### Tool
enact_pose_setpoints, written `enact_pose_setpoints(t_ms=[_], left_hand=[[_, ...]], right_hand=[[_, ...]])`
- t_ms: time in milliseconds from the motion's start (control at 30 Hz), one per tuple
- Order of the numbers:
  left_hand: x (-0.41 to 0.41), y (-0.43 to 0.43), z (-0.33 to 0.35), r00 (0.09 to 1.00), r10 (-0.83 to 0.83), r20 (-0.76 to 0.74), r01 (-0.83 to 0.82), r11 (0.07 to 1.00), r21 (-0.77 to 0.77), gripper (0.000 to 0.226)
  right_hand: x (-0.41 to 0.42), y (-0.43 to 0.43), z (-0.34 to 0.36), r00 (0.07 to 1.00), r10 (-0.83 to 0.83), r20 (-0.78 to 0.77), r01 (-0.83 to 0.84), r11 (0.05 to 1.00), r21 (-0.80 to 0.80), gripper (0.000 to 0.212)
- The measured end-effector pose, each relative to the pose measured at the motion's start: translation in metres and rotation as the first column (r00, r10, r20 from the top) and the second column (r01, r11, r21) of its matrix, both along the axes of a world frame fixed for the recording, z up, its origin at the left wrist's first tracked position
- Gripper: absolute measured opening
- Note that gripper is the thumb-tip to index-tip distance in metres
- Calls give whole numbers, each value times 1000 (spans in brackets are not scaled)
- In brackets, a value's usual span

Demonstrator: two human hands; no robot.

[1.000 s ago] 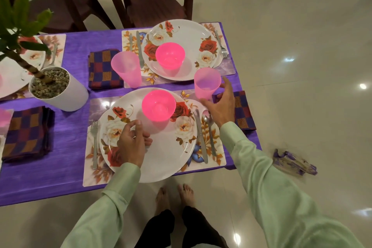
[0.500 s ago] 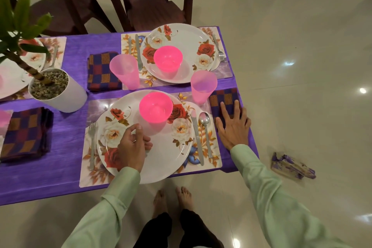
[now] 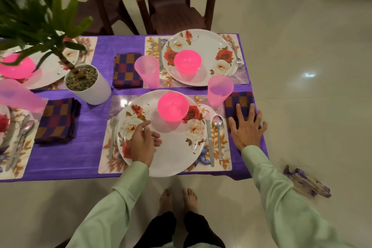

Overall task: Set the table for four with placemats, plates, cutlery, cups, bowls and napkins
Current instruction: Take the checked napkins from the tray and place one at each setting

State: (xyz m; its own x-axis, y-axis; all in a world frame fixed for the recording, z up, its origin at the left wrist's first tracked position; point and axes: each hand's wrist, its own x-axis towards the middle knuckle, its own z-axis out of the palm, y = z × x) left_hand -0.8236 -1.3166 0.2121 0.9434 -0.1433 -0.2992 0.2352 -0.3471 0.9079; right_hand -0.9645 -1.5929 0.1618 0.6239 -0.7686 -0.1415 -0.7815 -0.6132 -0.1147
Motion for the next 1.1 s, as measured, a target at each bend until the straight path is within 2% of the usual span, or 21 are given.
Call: enact_pose_setpoints(t_ms=[133, 233, 300, 433, 533, 633, 833, 967, 1100], left_hand=[[10, 14, 16, 999, 17, 42, -17, 1000, -14, 29], [20, 34, 26, 995, 80, 61, -79, 997, -24, 26], [27, 49, 28, 991, 108, 74, -107, 994, -21, 26], [42, 89, 42, 987, 125, 100, -121, 992, -46, 25], [59, 123, 50, 982, 151, 114, -143, 987, -79, 23], [84, 163, 49, 972, 185, 147, -173, 981, -88, 21], [136, 270, 41, 964, 234, 127, -221, 969, -109, 21], [163, 334, 37, 968, 234, 88, -228, 971, -69, 23], [195, 376, 41, 957, 282, 70, -278, 958, -70, 24]], right_hand=[[-3, 33, 33, 951, 45, 305, 3, 988, -153, 50], [14, 85, 52, 821, 226, 524, -129, 968, -217, 36], [34, 121, 58, 717, 313, 623, -249, 949, -191, 27], [91, 191, 78, 586, 378, 717, -478, 876, -72, 24], [136, 232, 95, 528, 396, 751, -563, 825, -39, 24], [174, 269, 101, 526, 408, 746, -609, 793, -4, 26], [238, 370, 90, 521, 379, 765, -601, 799, 13, 28], [270, 434, 90, 567, 327, 756, -584, 807, 89, 25], [299, 476, 94, 591, 370, 717, -607, 789, 93, 23]])
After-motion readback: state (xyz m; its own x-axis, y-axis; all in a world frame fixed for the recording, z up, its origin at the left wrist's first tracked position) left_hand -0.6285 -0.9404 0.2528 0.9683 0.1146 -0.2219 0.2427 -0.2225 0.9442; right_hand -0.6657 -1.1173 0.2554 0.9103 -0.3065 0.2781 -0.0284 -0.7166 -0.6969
